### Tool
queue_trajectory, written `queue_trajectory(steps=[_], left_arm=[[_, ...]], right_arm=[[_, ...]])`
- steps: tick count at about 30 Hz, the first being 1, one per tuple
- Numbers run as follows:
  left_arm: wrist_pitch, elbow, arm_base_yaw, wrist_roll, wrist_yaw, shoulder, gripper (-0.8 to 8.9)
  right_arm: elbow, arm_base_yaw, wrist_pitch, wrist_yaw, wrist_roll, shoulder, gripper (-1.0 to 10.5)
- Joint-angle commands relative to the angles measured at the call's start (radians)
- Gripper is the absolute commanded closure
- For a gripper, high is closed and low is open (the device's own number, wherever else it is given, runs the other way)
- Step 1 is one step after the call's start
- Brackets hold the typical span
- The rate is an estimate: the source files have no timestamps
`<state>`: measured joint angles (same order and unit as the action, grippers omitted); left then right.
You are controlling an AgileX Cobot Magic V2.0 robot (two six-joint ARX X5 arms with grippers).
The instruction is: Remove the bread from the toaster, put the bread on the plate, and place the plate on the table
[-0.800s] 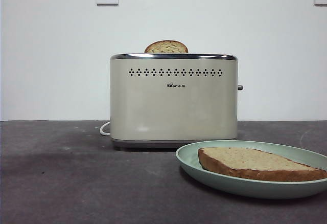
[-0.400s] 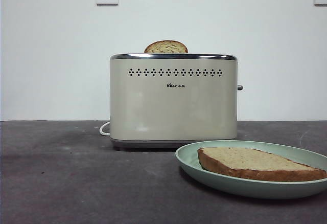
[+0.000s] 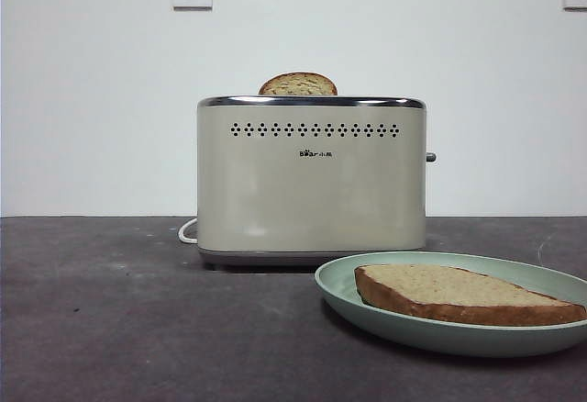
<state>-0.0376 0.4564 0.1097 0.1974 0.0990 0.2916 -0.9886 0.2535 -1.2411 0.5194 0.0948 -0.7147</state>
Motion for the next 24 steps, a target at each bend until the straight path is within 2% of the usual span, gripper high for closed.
queue_trajectory(steps=[1, 8, 14, 24], left_arm=[[0.012, -0.130, 0.021, -0.048, -0.002, -0.077, 8.17], [0.022, -0.339, 0.041, -0.111, -0.007, -0.186, 8.17], [0.014, -0.444, 0.041, -0.173, -0.041, -0.267, 8.17], [-0.143, -0.454, 0.042, -0.212, -0.048, -0.290, 8.17]], right_arm=[[0.006, 0.001, 0.002, -0.003, 0.008, 0.002, 9.5], [0.006, 0.001, 0.002, -0.003, 0.008, 0.002, 9.5], [0.006, 0.001, 0.002, -0.003, 0.008, 0.002, 9.5], [0.006, 0.001, 0.002, -0.003, 0.008, 0.002, 9.5]])
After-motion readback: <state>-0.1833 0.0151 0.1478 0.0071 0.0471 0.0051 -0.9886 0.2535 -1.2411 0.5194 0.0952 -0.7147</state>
